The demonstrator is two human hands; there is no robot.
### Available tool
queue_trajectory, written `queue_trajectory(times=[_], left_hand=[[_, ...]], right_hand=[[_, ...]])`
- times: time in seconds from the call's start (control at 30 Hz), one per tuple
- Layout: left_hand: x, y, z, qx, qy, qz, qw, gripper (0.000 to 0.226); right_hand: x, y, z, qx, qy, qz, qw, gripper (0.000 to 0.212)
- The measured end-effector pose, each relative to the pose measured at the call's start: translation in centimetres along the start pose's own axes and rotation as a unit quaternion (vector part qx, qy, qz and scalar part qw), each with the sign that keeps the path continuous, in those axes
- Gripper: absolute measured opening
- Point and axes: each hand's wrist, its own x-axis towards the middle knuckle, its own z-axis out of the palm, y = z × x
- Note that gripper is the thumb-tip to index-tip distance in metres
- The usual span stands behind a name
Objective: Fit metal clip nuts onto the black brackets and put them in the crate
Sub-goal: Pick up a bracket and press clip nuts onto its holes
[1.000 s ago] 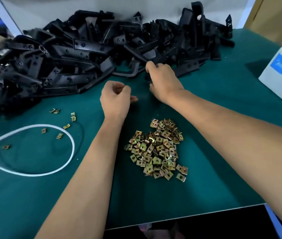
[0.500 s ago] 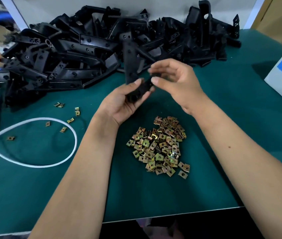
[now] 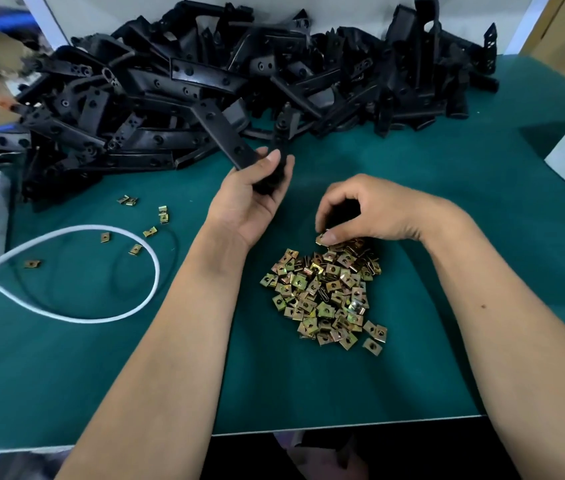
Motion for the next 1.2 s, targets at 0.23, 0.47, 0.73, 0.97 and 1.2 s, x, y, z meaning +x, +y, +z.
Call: queue_trajectory(times=[0.23, 0.47, 0.73, 0.97, 1.2], left_hand=[[0.0, -0.3, -0.1, 0.024, -0.008, 0.017, 1.000, 0.028], [-0.1, -0.5, -0.1, 0.047, -0.002, 0.023, 0.999, 0.026], [-0.2, -0.4, -0.1, 0.053, 0.004, 0.024, 0.998, 0.023], [-0.2, -0.3, -0.2, 0.050, 0.016, 0.018, 0.998, 0.019], [-0.4, -0.1, -0.3, 0.038, 0.028, 0.021, 0.999, 0.016]], right_hand=[[0.0, -0.7, 0.7, 0.025, 0.017, -0.003, 1.000, 0.021], [0.9, -1.2, 1.6, -0.050, 0.061, 0.024, 0.997, 0.012], [1.0, -1.1, 2.2, 0.043, 0.222, -0.005, 0.974, 0.009], [1.3, -1.3, 2.4, 0.011, 0.205, -0.010, 0.979, 0.019], [-0.7, -2.3, 0.5, 0.037, -0.068, -0.029, 0.997, 0.023]])
